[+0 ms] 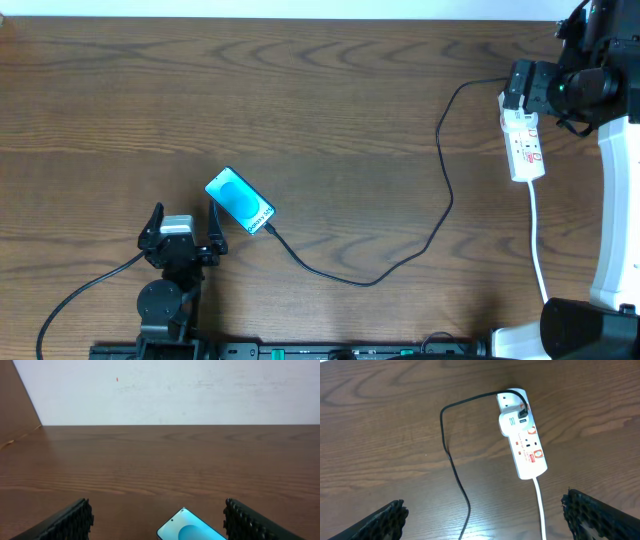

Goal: Plug charger to phone and switch on socket

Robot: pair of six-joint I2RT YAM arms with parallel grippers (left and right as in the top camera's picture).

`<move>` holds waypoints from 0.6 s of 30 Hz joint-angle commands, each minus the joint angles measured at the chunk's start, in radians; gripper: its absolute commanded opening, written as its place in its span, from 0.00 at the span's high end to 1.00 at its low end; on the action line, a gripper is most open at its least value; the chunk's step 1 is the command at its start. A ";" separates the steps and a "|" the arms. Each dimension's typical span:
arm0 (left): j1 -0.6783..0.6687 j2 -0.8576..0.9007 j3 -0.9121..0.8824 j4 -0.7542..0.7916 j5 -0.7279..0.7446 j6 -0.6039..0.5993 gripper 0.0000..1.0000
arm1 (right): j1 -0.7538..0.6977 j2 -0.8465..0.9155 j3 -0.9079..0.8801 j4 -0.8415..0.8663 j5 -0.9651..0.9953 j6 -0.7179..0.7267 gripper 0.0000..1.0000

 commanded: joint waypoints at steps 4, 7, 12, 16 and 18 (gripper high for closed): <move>0.005 -0.006 -0.020 -0.040 0.006 0.013 0.17 | 0.005 -0.006 0.003 -0.002 0.012 0.011 0.01; 0.005 -0.006 -0.020 -0.040 0.006 0.013 0.17 | 0.005 -0.006 0.003 -0.002 0.012 0.011 0.01; 0.005 -0.006 -0.020 -0.040 0.006 0.014 0.17 | 0.004 -0.009 0.003 0.012 0.019 0.011 0.01; 0.005 -0.006 -0.020 -0.040 0.006 0.013 0.17 | 0.006 -0.036 -0.013 0.089 0.014 0.009 0.01; 0.005 -0.006 -0.020 -0.040 0.006 0.014 0.17 | 0.013 -0.071 -0.040 0.147 -0.007 -0.003 0.01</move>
